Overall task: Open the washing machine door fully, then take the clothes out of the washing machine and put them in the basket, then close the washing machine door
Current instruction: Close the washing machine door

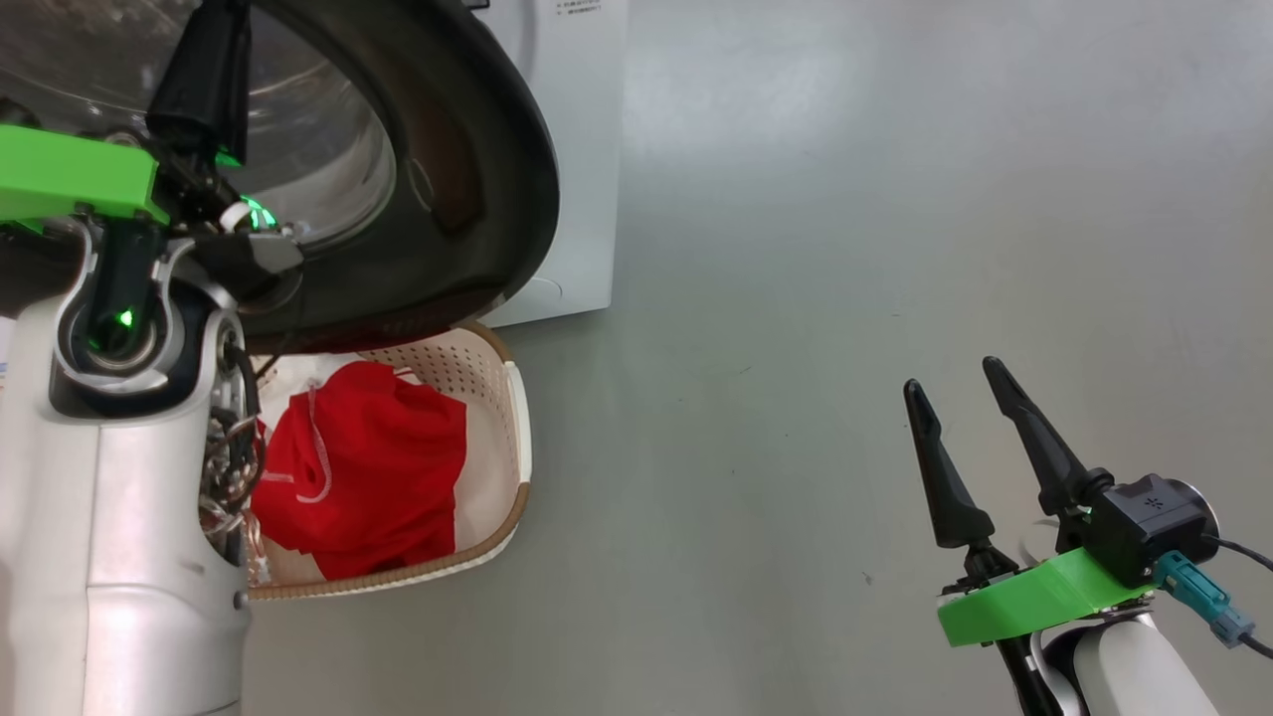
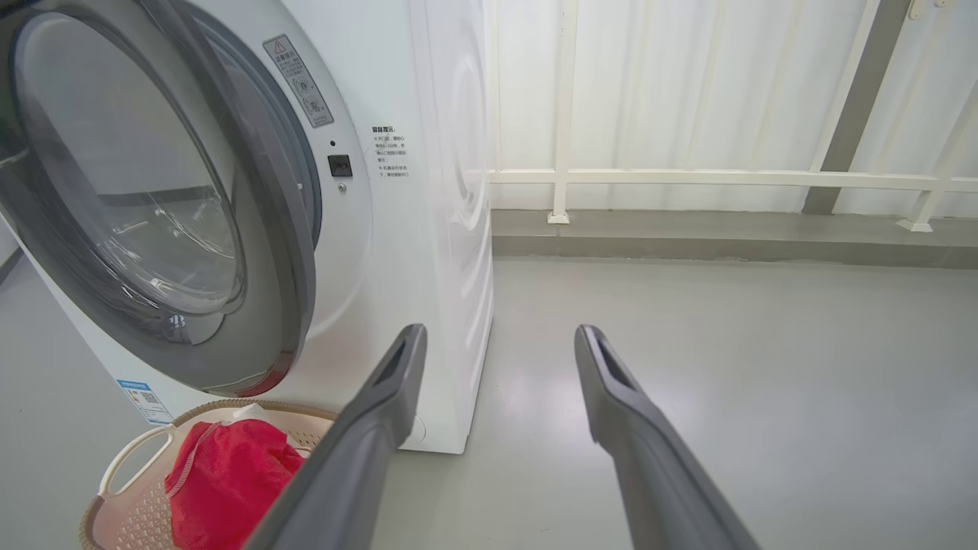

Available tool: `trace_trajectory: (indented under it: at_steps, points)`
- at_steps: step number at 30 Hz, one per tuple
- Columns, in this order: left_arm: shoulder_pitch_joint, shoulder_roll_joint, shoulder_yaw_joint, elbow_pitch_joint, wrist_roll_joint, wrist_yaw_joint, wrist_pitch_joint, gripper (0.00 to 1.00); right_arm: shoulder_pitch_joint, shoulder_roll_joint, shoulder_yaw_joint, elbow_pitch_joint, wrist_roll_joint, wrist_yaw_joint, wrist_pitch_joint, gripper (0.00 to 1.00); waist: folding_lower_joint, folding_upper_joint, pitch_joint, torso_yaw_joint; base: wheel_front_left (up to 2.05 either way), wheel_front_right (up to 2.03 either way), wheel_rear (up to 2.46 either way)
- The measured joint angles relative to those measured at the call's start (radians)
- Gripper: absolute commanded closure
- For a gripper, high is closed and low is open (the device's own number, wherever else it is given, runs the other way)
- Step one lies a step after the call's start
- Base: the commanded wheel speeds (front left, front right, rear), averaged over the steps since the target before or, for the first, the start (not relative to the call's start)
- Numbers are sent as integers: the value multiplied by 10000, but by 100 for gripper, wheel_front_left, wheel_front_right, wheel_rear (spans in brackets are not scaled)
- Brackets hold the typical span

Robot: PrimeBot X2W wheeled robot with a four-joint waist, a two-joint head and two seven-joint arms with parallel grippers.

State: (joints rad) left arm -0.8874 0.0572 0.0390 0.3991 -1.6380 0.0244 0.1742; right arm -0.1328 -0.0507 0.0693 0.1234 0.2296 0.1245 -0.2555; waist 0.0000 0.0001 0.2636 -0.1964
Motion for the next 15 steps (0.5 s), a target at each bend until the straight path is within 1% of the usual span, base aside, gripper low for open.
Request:
trace_trajectory:
  at_steps: [7,8,9,10,11,15]
  points:
    - [131,-23,-38,-146,-61,-111,190,100,-9,2,-128,-4,0,0,0,0,0,0,-90,177,0,0,0]
    - [260,2,-82,-297,-23,-255,190,93,-10,0,-144,-4,0,0,0,0,0,0,-125,209,0,0,0]
    - [453,44,-155,-460,107,-389,188,68,-12,2,-159,2,0,0,0,0,0,0,-166,243,0,0,0]
    - [680,107,-234,-600,224,-504,184,34,-12,0,-176,2,-2,0,0,0,0,0,-204,284,0,0,0]
    - [941,167,-309,-723,328,-529,178,0,-12,-2,-192,2,-2,0,0,0,0,0,-242,327,0,0,0]
    - [2139,251,-520,-1014,748,-568,159,0,-7,0,-207,29,-4,0,0,0,0,0,-437,512,0,0,0]
